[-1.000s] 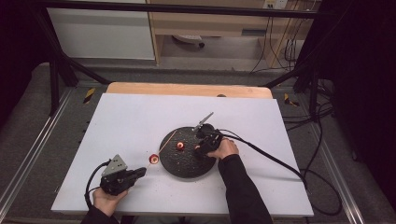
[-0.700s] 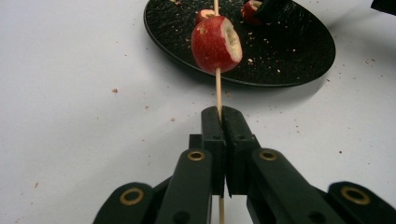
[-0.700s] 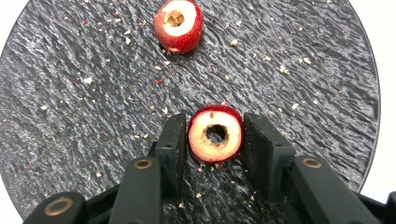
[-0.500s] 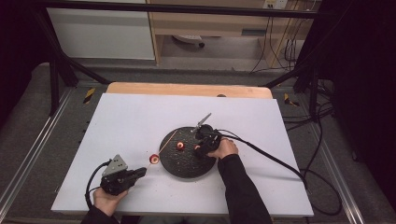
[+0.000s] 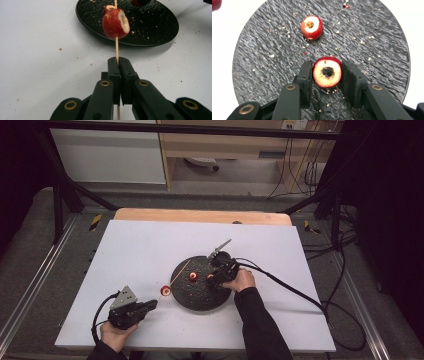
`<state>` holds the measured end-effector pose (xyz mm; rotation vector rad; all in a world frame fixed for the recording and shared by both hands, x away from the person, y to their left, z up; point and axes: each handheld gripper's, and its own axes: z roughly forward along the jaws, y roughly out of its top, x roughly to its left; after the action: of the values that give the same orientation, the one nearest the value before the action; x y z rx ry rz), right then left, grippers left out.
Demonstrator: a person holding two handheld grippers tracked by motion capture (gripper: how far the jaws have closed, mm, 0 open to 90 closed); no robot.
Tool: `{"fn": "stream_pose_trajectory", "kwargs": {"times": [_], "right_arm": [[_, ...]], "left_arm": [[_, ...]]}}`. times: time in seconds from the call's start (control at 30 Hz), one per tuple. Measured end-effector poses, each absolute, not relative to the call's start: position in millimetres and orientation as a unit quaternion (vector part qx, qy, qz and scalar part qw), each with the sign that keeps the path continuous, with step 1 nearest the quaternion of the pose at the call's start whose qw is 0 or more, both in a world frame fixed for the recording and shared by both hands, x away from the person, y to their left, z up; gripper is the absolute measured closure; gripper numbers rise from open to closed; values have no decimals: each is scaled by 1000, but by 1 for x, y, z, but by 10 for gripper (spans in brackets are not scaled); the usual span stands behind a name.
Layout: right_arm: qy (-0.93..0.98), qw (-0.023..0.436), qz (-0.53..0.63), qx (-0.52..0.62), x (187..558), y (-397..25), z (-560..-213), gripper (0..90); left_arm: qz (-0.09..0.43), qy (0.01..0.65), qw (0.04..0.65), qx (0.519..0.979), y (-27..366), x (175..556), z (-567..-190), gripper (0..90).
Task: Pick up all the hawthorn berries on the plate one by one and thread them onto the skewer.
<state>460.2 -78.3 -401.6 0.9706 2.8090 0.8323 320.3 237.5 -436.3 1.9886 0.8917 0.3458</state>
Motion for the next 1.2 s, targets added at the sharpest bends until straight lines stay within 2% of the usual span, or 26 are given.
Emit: {"fn": "stream_pose_trajectory", "kwargs": {"times": [0.43,0.83,1.2], "right_arm": [[869,11,346,353,445,-87,-388,628],[796,-13,458,396,426,-103,-396,629],[722,-16,548,423,410,-107,-403,629]], "left_arm": [[140,359,450,806,235,320,-437,878],[136,357,451,807,231,319,-438,878],[138,356,459,802,230,317,-439,877]]}}
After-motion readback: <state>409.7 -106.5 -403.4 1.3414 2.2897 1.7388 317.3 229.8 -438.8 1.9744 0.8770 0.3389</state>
